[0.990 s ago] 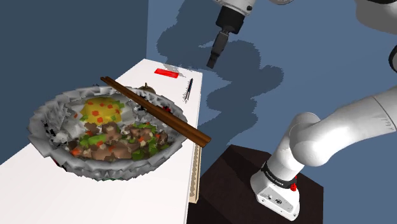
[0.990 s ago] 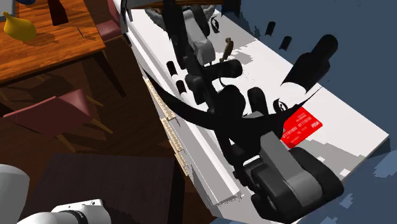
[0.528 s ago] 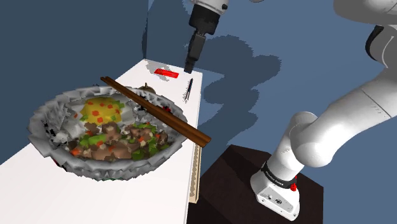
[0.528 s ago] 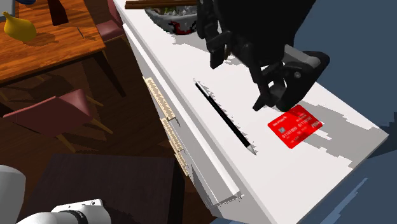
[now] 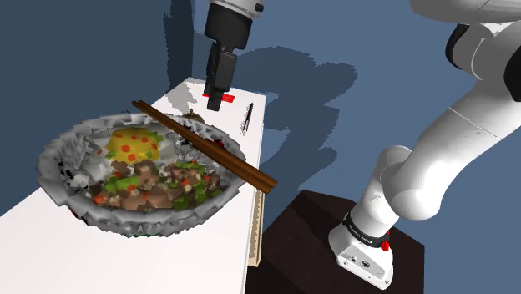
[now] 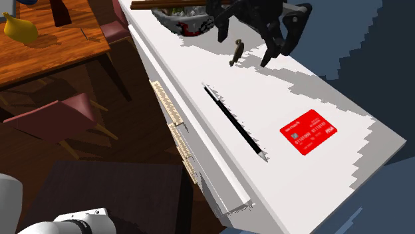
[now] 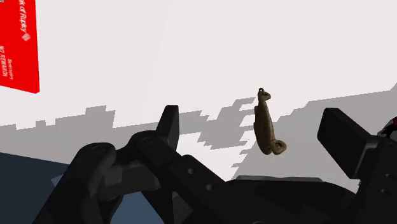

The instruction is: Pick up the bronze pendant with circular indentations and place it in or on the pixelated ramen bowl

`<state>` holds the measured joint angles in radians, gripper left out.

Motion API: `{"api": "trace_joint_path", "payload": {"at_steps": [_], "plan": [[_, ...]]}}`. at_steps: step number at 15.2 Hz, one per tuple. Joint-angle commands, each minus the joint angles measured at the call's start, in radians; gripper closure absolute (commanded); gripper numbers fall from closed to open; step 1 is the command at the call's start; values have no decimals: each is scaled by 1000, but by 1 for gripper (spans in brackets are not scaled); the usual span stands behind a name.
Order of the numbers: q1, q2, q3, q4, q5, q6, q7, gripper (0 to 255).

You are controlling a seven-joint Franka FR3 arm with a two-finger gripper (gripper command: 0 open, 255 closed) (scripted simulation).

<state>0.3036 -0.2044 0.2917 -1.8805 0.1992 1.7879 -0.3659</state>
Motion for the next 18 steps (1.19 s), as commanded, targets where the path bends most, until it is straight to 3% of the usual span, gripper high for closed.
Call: {"api": "trace_joint_path", "payload": {"at_steps": [1,9,17,18], "plan": [[21,58,27,58,-9,-3,-12,0],[30,71,40,-29,-8,98,-14,0],[30,71,40,-29,-8,98,-14,0],[30,71,40,-29,-8,98,-14,255]]}}
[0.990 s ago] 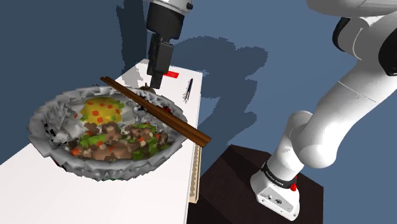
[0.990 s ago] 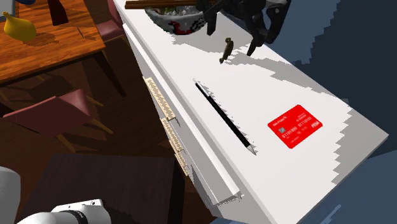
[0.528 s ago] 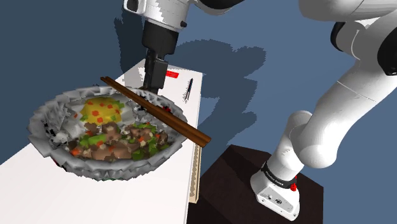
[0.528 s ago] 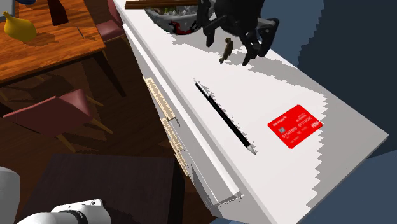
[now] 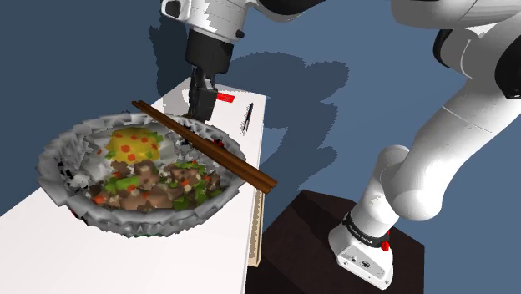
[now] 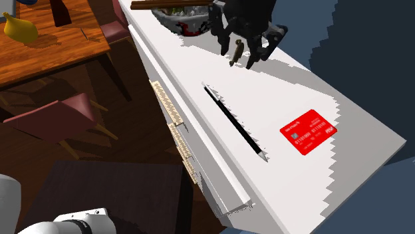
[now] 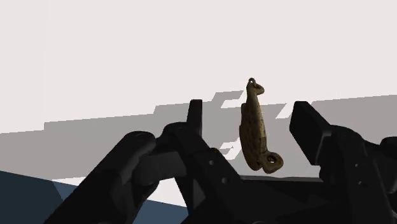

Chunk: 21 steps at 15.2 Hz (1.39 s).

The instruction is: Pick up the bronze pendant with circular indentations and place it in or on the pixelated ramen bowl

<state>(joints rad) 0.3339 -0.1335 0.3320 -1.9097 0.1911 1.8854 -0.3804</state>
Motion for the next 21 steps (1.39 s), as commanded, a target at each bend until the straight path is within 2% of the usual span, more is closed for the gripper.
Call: {"api": "trace_joint_path", "payload": {"at_steps": [1,9,21], "plan": [[0,0,0,0,0,0,0,255],[0,0,0,0,0,0,0,255],[-3,16,-4,178,-12,-161,25,255]]}}
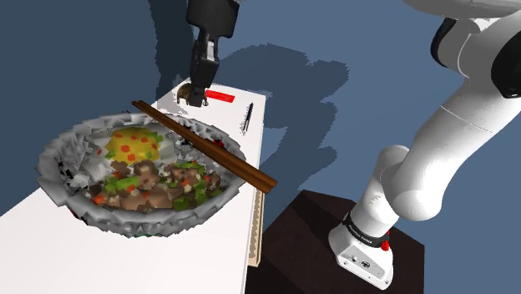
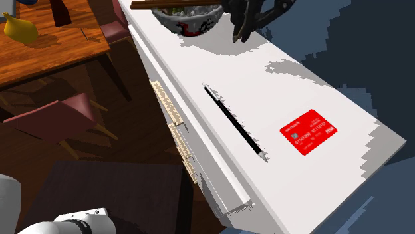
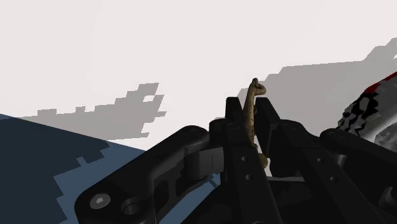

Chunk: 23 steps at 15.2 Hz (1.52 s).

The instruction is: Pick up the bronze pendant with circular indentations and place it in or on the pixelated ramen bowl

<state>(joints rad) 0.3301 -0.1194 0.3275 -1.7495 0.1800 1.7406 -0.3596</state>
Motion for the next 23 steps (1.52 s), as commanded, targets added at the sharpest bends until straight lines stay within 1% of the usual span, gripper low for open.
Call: {"api": "trace_joint_path", "payload": {"at_steps": [1,11,20,21,23], "plan": [[0,5,1,35,-3,-30,7,255],[1,51,4,222,-19,-171,35,255],[8,122,13,432,-43,-311,69,255],[8,124,13,438,-43,-314,70,255],[33,121,38,429,-48,-301,118,255]]}}
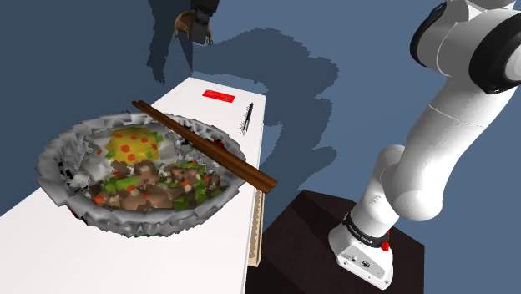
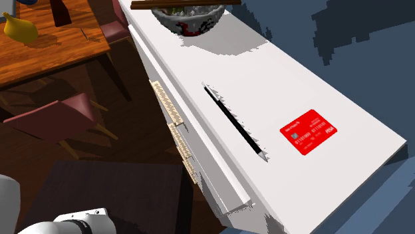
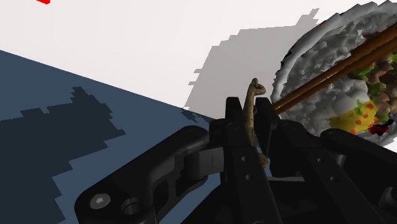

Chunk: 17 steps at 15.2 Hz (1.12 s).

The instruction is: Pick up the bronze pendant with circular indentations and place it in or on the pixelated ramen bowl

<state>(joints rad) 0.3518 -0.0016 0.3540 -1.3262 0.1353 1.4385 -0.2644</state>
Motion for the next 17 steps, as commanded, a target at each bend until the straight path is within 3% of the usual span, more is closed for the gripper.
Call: {"api": "trace_joint_path", "payload": {"at_steps": [1,11,17], "plan": [[24,3,24,3,-7,6,47,255],[185,94,169,78,-94,41,329,255],[168,37,157,-74,-61,141,303,255]]}}
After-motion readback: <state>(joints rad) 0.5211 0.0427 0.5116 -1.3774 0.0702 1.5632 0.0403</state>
